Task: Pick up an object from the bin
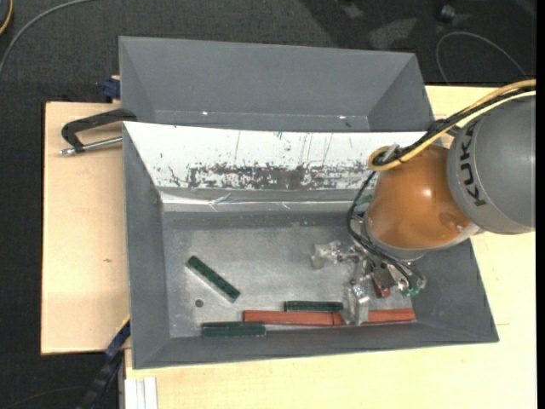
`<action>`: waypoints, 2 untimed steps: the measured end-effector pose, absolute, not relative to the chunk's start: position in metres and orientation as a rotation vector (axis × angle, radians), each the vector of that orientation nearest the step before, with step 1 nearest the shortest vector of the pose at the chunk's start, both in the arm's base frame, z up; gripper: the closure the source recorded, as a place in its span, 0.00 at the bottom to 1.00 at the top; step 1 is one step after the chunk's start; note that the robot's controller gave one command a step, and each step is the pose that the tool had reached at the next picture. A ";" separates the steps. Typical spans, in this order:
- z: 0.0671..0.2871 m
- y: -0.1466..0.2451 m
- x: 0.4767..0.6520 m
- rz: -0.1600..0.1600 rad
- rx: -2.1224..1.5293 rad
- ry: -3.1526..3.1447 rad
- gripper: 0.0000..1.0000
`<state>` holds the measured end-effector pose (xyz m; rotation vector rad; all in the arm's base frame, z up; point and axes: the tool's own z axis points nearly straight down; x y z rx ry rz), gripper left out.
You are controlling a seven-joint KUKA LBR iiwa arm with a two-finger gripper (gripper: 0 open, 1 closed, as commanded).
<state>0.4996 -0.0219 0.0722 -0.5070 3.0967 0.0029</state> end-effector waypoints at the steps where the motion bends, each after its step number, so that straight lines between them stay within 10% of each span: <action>1: 0.072 -0.023 0.499 0.001 -0.504 3.098 1.00; 2: 0.072 -0.023 0.499 0.001 -0.504 3.098 0.00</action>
Offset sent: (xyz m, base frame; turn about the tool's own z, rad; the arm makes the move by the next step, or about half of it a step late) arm 0.0000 0.0000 0.0000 0.0000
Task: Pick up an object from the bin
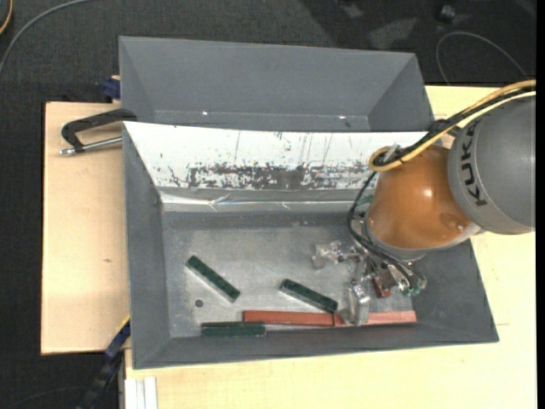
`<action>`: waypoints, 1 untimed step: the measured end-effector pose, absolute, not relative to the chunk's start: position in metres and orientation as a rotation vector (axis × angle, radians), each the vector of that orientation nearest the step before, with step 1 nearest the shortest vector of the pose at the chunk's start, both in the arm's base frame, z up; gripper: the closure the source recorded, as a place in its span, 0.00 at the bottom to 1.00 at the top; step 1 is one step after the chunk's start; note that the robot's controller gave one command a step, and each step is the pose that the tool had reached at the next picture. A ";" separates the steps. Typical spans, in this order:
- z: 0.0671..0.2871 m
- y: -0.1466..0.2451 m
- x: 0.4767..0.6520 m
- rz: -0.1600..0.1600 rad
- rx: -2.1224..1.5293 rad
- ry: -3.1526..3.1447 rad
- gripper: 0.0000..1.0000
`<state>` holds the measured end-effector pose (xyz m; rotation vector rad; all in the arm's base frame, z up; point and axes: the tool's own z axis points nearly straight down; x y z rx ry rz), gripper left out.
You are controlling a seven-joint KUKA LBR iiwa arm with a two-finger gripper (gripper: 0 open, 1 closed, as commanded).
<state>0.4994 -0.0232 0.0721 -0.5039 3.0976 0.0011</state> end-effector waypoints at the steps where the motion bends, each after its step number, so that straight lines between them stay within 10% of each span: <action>1: 0.071 0.021 0.498 0.003 -0.355 3.118 0.00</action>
Offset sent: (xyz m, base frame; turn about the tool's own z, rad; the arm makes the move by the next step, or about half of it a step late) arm -0.0035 0.0416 -0.0021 0.0985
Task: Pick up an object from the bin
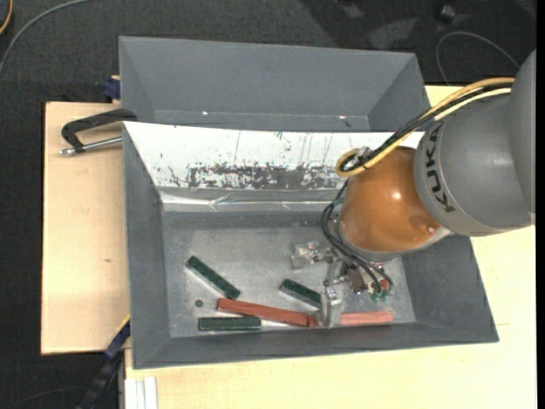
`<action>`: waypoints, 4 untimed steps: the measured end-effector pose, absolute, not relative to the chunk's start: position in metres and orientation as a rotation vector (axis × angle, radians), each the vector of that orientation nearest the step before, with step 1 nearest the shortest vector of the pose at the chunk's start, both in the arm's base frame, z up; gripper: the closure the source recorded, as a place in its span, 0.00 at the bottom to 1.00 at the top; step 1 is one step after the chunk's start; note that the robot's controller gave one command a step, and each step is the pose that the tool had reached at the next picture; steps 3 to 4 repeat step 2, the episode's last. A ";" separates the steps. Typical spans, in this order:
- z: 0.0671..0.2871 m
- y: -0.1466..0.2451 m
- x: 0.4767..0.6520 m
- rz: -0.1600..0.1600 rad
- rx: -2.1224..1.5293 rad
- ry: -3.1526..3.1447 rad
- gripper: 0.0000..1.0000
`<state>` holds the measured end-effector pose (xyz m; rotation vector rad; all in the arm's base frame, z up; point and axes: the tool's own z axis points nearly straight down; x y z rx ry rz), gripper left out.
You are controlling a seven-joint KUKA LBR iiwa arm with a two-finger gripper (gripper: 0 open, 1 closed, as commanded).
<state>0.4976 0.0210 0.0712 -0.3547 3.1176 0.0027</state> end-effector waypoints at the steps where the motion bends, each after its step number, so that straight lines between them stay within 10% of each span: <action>1: 0.070 0.019 0.497 0.002 -0.353 3.121 1.00; 2: 0.212 0.044 0.522 0.001 -0.363 3.104 1.00; 4: 0.212 0.044 0.522 0.001 -0.363 3.104 1.00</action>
Offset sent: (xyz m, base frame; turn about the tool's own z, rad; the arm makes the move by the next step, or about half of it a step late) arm 0.0000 0.0000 0.0000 0.0000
